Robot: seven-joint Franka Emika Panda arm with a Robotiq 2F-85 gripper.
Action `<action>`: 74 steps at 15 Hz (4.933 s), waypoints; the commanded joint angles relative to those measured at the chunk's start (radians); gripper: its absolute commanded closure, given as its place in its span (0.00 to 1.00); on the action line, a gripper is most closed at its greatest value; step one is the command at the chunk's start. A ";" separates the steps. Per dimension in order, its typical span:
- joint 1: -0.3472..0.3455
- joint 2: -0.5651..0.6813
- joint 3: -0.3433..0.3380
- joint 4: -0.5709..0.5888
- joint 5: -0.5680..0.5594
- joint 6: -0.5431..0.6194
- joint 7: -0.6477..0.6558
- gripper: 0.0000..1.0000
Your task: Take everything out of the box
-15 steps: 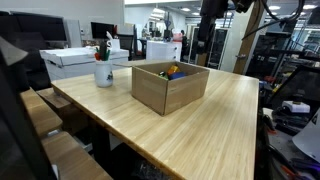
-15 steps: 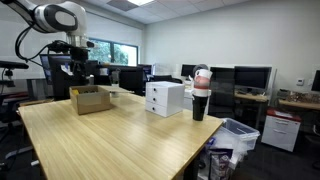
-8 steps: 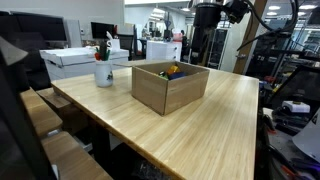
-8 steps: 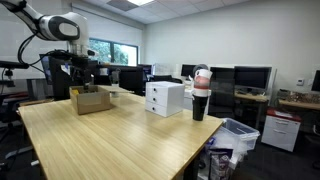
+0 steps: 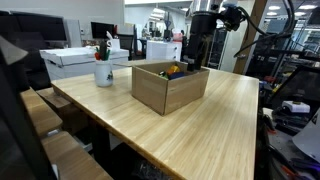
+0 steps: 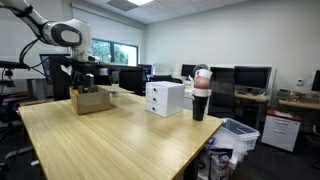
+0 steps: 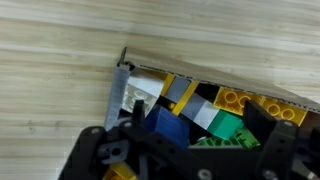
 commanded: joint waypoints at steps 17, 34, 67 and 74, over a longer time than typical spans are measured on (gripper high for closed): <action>-0.087 -0.082 -0.036 -0.081 -0.065 0.029 0.185 0.00; 0.067 0.018 0.110 0.014 -0.037 0.119 0.177 0.00; 0.133 0.179 0.159 0.123 -0.058 0.133 0.172 0.65; 0.129 0.174 0.149 0.120 -0.063 0.137 0.193 0.94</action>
